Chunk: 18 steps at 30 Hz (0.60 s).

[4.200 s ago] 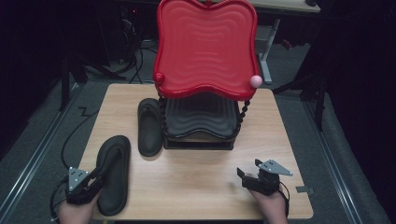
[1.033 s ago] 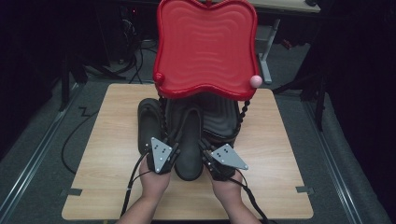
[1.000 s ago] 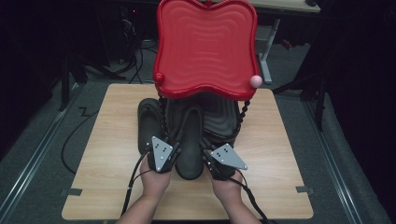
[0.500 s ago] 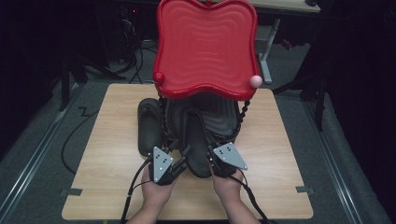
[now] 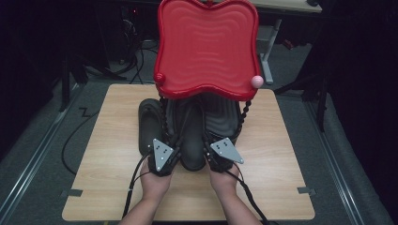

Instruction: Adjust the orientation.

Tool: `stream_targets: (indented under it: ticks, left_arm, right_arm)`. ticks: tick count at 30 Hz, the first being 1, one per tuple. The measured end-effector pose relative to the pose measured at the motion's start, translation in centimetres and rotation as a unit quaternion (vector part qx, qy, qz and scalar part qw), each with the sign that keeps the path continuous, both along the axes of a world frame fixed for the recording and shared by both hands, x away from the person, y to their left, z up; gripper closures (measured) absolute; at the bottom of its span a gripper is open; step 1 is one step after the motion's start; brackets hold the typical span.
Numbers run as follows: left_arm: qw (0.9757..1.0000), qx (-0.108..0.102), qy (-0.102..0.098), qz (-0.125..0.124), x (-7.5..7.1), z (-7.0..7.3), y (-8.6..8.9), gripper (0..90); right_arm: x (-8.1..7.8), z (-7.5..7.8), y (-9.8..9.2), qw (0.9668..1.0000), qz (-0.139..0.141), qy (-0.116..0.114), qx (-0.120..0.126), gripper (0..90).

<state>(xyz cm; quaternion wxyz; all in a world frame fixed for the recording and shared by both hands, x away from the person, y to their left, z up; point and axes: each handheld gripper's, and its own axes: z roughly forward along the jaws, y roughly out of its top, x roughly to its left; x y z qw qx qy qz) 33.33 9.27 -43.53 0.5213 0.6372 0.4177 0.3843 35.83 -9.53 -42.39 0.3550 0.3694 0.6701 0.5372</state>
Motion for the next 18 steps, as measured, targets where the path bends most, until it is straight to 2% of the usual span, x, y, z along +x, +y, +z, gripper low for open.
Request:
stream_targets:
  ticks: [3, 5, 7, 9, 12, 15, 18]
  left_arm:
    - [0.9999, -0.005, -0.001, 0.013, 0.4, 0.0, 0.0, 75.1]
    - [0.9998, -0.009, -0.001, 0.017, 0.5, 0.1, 0.0, 75.2]
    - [0.9997, -0.011, -0.003, 0.021, 0.5, 0.1, -0.1, 75.7]
    - [0.9997, -0.01, -0.005, 0.024, 0.5, 0.0, -0.2, 75.9]
    - [0.9996, -0.01, -0.006, 0.025, 0.4, 0.0, -0.2, 75.9]
    - [0.9996, -0.011, -0.008, 0.026, 0.4, -0.1, -0.2, 76.1]
    - [0.9995, -0.012, -0.008, 0.027, 0.4, -0.1, -0.2, 76.5]
  right_arm:
    - [1.2, 0.5, 0.4, 0.9999, 0.004, 0.009, -0.003, 80.6]
    - [1.4, 0.7, 0.4, 0.9997, 0.014, 0.02, 0.002, 68.6]
    - [0.8, 0.9, 0.0, 0.9996, 0.018, 0.022, 0.002, 60.2]
    - [-0.5, 0.8, -0.6, 0.9994, 0.03, 0.019, -0.002, 54.9]
    - [-3.4, 0.0, -2.1, 0.9984, 0.053, 0.02, -0.008, 57.0]
    - [-6.1, -1.4, -2.8, 0.997, 0.067, 0.029, -0.023, 66.1]
    - [-7.8, -2.8, -2.7, 0.995, 0.081, 0.049, -0.032, 78.6]
